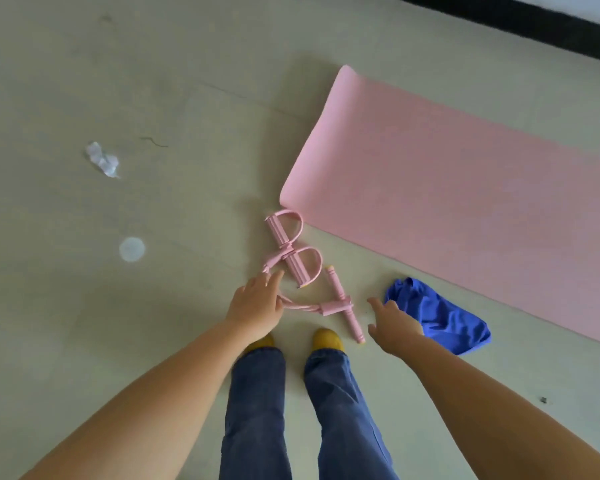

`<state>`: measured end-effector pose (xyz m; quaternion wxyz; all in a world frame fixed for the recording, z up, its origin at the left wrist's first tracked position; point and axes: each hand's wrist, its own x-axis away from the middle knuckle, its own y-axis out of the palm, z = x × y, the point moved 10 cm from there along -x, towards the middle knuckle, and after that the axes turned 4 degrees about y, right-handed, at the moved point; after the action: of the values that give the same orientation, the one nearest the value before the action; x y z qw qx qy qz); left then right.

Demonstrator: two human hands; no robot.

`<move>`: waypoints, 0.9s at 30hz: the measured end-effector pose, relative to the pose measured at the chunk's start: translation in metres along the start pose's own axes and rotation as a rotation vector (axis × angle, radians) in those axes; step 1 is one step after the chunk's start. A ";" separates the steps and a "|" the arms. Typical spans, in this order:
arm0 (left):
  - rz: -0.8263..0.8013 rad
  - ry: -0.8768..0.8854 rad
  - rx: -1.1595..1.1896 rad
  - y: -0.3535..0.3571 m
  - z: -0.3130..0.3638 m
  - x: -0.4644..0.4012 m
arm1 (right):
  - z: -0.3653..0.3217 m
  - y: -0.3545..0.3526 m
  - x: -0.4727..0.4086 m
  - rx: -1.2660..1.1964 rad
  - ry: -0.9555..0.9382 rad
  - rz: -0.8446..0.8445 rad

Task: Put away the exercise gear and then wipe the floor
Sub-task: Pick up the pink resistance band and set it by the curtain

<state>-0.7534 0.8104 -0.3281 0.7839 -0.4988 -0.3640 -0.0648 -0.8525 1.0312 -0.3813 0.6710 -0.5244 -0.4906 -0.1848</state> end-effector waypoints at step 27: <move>0.114 0.161 0.265 0.161 -0.104 -0.245 | 0.000 0.129 -0.211 -0.569 0.359 0.290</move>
<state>-0.8038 0.7401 -0.6269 0.8719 -0.4039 -0.2767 -0.0112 -0.8495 1.0245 -0.6287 0.5929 -0.7135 -0.2143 -0.3059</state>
